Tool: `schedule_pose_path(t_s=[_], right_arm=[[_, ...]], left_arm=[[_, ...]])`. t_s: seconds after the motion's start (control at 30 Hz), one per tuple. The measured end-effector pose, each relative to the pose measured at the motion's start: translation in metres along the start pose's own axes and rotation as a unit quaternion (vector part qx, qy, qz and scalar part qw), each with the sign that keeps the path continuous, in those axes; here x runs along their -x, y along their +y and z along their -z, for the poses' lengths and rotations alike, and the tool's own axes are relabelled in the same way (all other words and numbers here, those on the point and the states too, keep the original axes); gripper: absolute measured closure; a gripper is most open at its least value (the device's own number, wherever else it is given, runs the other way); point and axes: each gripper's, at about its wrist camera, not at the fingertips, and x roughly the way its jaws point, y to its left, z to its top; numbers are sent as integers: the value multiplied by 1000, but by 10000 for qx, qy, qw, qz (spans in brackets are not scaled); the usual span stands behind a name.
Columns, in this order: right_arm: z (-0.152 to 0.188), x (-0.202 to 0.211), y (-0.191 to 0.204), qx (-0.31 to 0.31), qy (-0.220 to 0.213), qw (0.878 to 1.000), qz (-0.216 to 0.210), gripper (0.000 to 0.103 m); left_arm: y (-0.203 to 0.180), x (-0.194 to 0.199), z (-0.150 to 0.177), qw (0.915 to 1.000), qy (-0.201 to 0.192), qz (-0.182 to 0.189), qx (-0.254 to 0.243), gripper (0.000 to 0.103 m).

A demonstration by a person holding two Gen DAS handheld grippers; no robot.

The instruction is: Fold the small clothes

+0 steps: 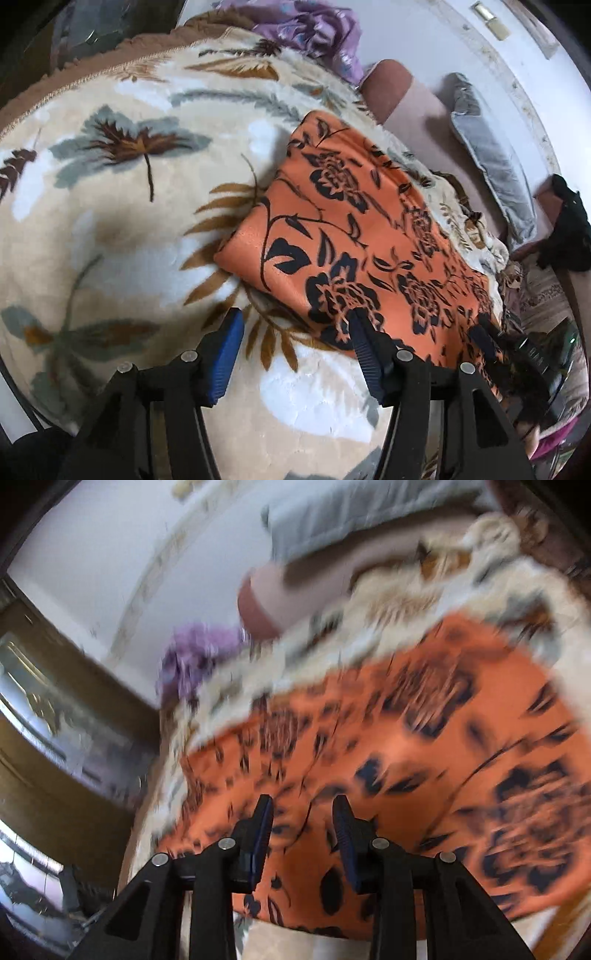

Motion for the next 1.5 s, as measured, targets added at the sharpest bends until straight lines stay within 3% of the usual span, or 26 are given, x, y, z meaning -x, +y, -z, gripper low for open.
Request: schedule_pose_path(t_s=[0.07,0.17,0.3,0.33,0.37,0.43,0.57,0.67,0.83,0.9,0.97,1.2,1.5], right_arm=[[7,-20,-6,-64,478,9986,228,66],[12,-19,-17,-270,511,9983,59,68],[11,-20,-28,-555,564,9967,-158,67],[10,-20,-25,-472,594,9971,-92,68],[9,-20,-23,-354,594,9976,5,69],[8,-12,-8,5,367,9992,180,71],[4,3,1,288,9,9990,353,72],[7,-22,-14,18,734,9961,497,73],[2,-3,-21,-174,433,9984,326,77],[0,-2,-29,-325,527,9977,269,77],[1,-11,-32,-399,777,9960,210,76],[-4,2,-43,-725,833,9939,-73,76],[-17,38,-78,-1140,502,9916,-348,74]], left_arm=[[6,-12,-6,9993,139,196,297,43],[11,-22,-12,9976,187,273,609,43],[6,-24,-21,9981,-6,171,597,45],[3,-23,-22,9985,-107,85,531,47],[-1,-22,-23,9989,-190,-34,430,62],[-18,-19,-23,9982,-384,-447,-78,75],[-52,-8,-16,9875,-767,-1015,-934,85],[-70,-5,-11,9767,-927,-1360,-1377,88],[-94,5,-4,9615,-1170,-1634,-1877,89],[-105,7,-1,9556,-1241,-1701,-2060,89],[-113,10,1,9524,-1280,-1719,-2169,89],[-147,13,10,9428,-1355,-1703,-2524,89],[-193,5,30,9341,-1301,-1555,-2938,89]])
